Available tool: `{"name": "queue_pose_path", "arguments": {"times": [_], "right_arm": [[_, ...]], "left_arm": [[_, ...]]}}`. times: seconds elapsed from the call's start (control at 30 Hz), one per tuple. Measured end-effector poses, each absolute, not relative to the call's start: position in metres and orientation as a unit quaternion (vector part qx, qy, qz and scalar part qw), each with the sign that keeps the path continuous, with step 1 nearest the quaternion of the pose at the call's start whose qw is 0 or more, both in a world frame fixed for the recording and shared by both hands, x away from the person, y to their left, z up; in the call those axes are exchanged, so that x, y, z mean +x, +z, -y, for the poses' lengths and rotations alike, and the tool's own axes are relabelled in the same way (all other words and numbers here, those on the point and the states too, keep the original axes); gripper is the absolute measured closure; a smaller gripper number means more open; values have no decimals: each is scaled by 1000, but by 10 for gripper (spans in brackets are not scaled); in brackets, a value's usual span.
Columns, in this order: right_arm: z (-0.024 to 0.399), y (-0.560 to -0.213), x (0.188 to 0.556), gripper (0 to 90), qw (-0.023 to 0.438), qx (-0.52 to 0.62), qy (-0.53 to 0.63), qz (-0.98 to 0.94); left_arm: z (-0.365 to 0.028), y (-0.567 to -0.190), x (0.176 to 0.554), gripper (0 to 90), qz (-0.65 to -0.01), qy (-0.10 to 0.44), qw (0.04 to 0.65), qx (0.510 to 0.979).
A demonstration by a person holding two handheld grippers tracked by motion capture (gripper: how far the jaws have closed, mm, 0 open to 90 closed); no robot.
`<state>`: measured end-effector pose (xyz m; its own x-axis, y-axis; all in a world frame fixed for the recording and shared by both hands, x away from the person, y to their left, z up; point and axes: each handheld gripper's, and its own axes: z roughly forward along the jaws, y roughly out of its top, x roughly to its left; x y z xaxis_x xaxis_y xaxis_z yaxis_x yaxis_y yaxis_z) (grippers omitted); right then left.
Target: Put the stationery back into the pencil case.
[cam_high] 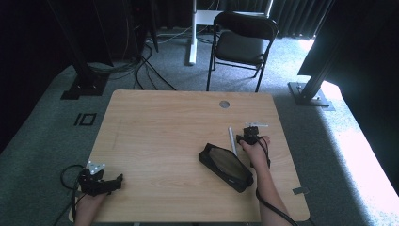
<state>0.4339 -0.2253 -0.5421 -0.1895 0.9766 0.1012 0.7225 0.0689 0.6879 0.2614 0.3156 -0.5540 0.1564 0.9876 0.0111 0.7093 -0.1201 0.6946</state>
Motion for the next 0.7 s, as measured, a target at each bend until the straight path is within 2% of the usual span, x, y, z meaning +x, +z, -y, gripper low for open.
{"name": "queue_pose_path", "arguments": {"times": [0.17,0.7], "right_arm": [[227,-542,433,680,204,595,310,-713],[248,-520,423,683,190,584,327,-719]], "left_arm": [[-316,-554,261,4,-601,247,282,706],[-316,-554,261,4,-601,247,282,706]]}}
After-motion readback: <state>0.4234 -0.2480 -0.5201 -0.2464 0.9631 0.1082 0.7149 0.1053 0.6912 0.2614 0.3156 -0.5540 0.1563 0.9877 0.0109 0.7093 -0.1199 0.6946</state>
